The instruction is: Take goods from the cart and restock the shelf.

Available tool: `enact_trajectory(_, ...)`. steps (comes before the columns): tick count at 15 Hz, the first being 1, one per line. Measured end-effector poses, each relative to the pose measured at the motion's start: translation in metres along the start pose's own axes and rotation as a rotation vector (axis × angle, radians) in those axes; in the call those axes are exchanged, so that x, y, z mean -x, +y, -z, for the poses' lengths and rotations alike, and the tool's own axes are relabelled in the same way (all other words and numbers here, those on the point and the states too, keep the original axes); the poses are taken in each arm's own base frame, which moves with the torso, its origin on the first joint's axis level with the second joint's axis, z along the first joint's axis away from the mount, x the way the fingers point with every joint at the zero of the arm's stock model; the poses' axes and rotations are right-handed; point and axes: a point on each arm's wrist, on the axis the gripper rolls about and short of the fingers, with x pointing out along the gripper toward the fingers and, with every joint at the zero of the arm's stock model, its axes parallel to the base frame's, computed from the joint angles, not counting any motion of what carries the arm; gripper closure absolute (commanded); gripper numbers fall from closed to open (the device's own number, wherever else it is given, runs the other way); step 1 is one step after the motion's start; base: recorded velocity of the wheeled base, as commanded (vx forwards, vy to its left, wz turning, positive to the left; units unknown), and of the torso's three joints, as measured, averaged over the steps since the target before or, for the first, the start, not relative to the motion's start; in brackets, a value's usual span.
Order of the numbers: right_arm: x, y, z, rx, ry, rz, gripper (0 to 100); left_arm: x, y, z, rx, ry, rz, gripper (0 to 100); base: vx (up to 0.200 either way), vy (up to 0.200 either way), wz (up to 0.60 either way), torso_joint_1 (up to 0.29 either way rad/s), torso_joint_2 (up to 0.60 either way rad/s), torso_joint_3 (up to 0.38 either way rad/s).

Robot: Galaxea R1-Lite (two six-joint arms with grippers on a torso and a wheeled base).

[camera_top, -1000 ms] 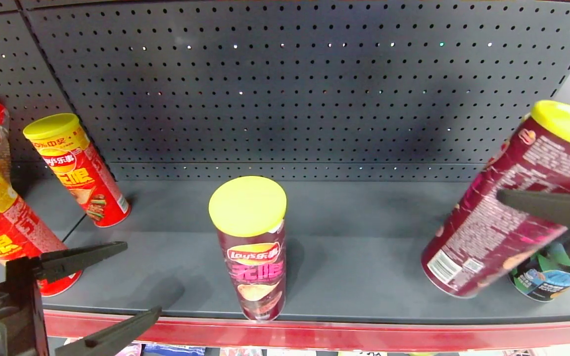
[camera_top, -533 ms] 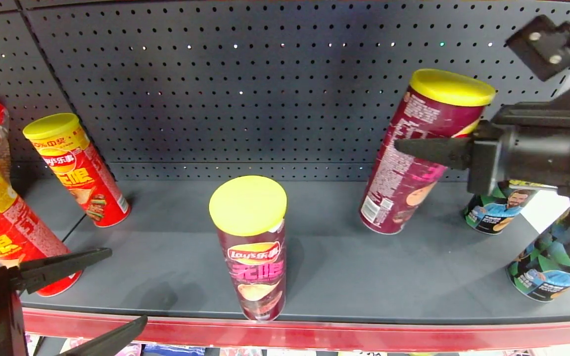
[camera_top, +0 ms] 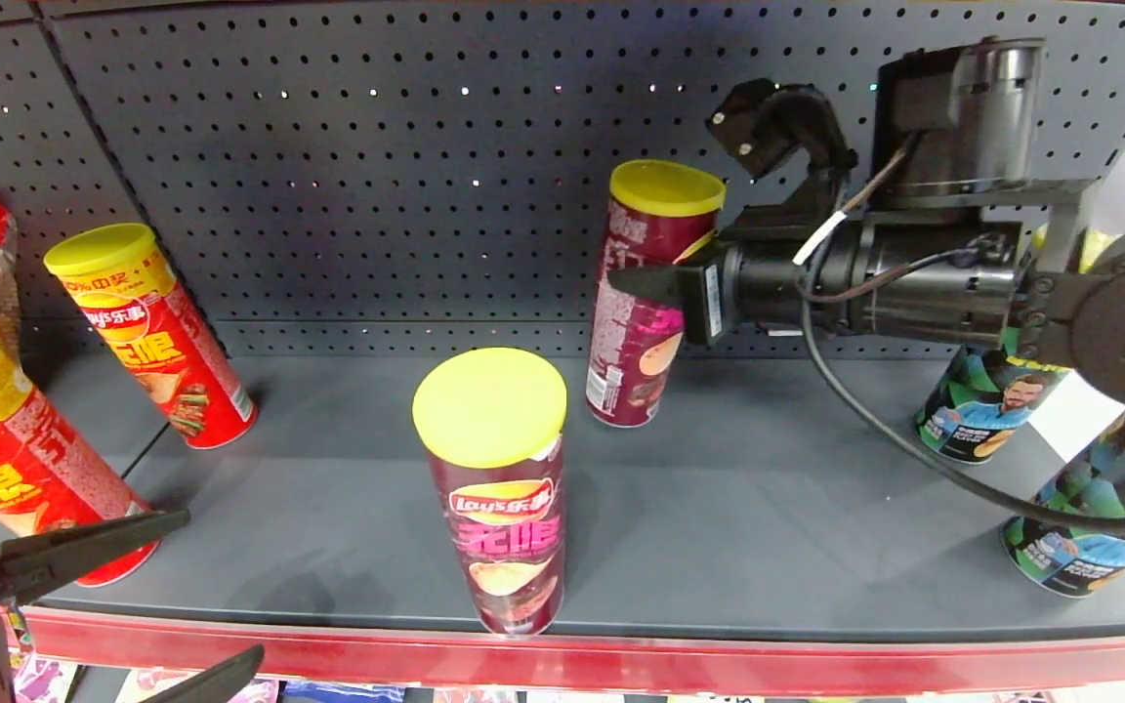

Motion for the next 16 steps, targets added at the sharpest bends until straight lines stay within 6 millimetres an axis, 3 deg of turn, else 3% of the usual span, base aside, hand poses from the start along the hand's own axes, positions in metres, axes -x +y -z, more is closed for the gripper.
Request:
enact_trajectory(4, -0.021, 0.008, 0.013, -0.001, 0.043, -0.032, 100, 0.004, -0.001, 0.000, -0.004, -0.010, -0.014, 0, 0.000, 0.000, 0.00, 0.000, 0.00, 0.000)
enact_trajectory(8, -0.035, 0.015, 0.013, 0.003, 0.044, -0.051, 100, 0.005, -0.001, 0.000, -0.005, -0.013, -0.016, 0, 0.000, 0.000, 0.00, 0.000, 0.00, 0.000)
enact_trajectory(16, -0.045, 0.025, 0.017, 0.008, 0.057, -0.076, 100, 0.005, -0.001, 0.000, -0.004, -0.011, -0.016, 0, 0.000, 0.000, 0.00, 0.000, 0.00, 0.000)
